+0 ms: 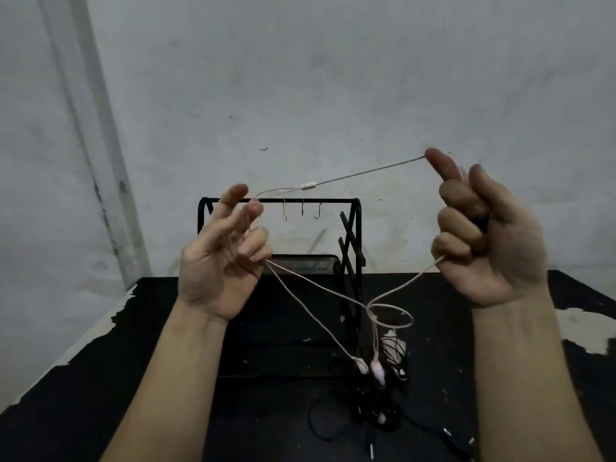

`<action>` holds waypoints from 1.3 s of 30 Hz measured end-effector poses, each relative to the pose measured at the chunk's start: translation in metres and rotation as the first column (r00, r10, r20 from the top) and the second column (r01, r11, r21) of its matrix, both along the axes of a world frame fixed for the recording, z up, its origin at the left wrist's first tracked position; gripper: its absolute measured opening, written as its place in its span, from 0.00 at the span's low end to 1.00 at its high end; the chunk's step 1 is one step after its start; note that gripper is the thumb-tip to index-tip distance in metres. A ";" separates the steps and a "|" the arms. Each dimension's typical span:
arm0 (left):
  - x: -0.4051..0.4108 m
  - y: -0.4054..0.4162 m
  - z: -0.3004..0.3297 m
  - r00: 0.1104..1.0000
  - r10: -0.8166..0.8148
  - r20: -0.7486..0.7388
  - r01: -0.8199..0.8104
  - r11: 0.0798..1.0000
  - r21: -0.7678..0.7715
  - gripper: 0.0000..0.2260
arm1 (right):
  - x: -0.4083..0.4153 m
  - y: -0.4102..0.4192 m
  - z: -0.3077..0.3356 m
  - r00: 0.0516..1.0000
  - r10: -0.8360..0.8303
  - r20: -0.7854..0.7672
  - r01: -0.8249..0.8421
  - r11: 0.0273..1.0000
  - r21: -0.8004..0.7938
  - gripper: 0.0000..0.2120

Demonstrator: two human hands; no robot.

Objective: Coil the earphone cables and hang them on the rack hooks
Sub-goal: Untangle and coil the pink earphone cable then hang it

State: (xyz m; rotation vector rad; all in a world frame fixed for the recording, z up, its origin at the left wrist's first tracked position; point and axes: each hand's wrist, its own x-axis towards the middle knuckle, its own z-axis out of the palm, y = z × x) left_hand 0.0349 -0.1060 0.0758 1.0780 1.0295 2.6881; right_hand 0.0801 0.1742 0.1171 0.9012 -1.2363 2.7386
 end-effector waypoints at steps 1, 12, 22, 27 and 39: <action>0.001 -0.001 0.000 1.000 -0.014 -0.026 0.015 1.000 0.027 0.19 | 0.000 0.002 -0.001 0.998 0.063 -0.030 -0.064 0.998 -0.019 0.22; -0.010 -0.025 0.001 0.998 0.029 0.055 -0.043 0.960 0.275 0.24 | 0.002 -0.003 0.001 0.978 -0.191 0.080 0.186 0.980 0.068 0.16; -0.008 -0.023 0.004 0.924 0.362 0.123 -0.340 0.925 -0.169 0.11 | 0.000 -0.013 -0.005 0.978 -0.107 0.181 0.057 0.962 0.265 0.12; 0.001 -0.013 -0.007 0.955 0.237 -0.179 -0.293 0.660 -0.692 0.13 | 0.004 -0.027 -0.008 0.982 -0.068 0.178 -0.014 0.906 0.423 0.12; 0.013 0.032 -0.007 0.941 0.235 -0.243 -0.338 0.680 -0.651 0.10 | -0.006 -0.058 -0.021 0.978 -0.197 0.076 0.089 0.713 0.696 0.13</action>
